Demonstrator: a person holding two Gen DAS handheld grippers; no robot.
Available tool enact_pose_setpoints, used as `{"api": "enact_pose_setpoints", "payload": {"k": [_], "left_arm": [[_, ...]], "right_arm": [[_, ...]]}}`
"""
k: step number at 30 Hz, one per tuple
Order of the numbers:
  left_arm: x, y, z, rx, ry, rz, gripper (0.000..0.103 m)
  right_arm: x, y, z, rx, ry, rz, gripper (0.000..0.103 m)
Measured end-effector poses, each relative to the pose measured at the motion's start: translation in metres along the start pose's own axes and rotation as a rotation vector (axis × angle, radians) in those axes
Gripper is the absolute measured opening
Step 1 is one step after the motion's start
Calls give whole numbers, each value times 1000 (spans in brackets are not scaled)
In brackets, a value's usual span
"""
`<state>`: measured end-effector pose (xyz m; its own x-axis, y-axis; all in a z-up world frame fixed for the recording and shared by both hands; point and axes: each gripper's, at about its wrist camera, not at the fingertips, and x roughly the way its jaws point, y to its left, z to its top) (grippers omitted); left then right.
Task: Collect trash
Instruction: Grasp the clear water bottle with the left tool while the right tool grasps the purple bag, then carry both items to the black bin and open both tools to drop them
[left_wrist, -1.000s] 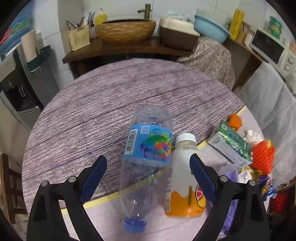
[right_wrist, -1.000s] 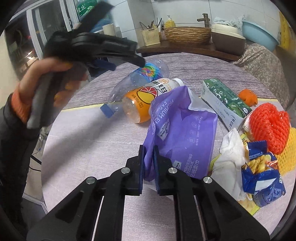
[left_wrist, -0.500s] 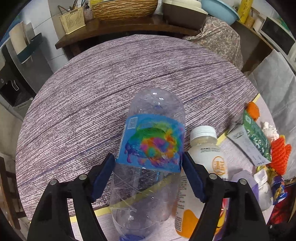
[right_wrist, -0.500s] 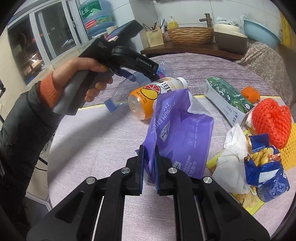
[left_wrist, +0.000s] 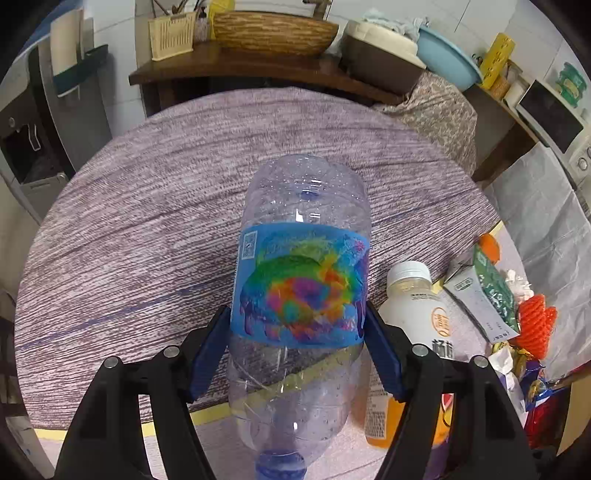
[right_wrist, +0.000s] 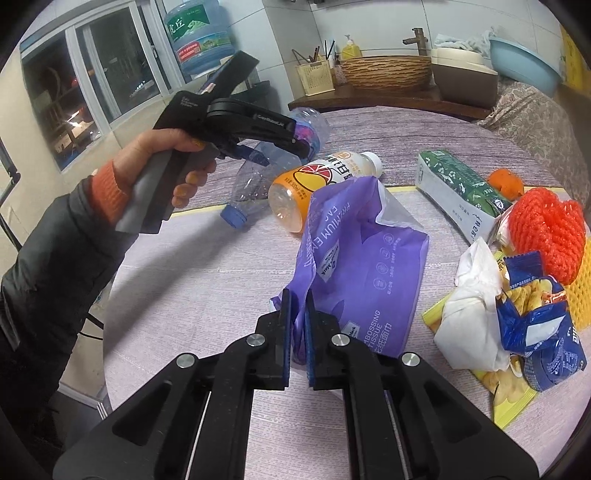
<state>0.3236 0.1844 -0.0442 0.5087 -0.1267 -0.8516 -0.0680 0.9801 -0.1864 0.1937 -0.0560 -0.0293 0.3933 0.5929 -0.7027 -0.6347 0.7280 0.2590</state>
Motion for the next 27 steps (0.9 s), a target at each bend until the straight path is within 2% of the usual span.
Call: {"api": "enact_pose_setpoints", "payload": {"k": [10,13,17,22,27], "left_arm": [[-88,-31,-23,88,-230,28,69],[-111,-44,-29,102,-291,5,69],[-138,-74,-30,144,-363,-25,69],[-153,-125,-27,209,-415,-119,69],[-146,-194,-15,294,-417,-230,69]], "right_arm": [[-34,2,-6,16,-82,111,6],[-50,0,-9,21,-124,143,6],[-82,-7,-7,35,-214,139,6],[-139,-38,-6,87,-368,62,6],[-195,-100,-17,206,-490,-131,6]]}}
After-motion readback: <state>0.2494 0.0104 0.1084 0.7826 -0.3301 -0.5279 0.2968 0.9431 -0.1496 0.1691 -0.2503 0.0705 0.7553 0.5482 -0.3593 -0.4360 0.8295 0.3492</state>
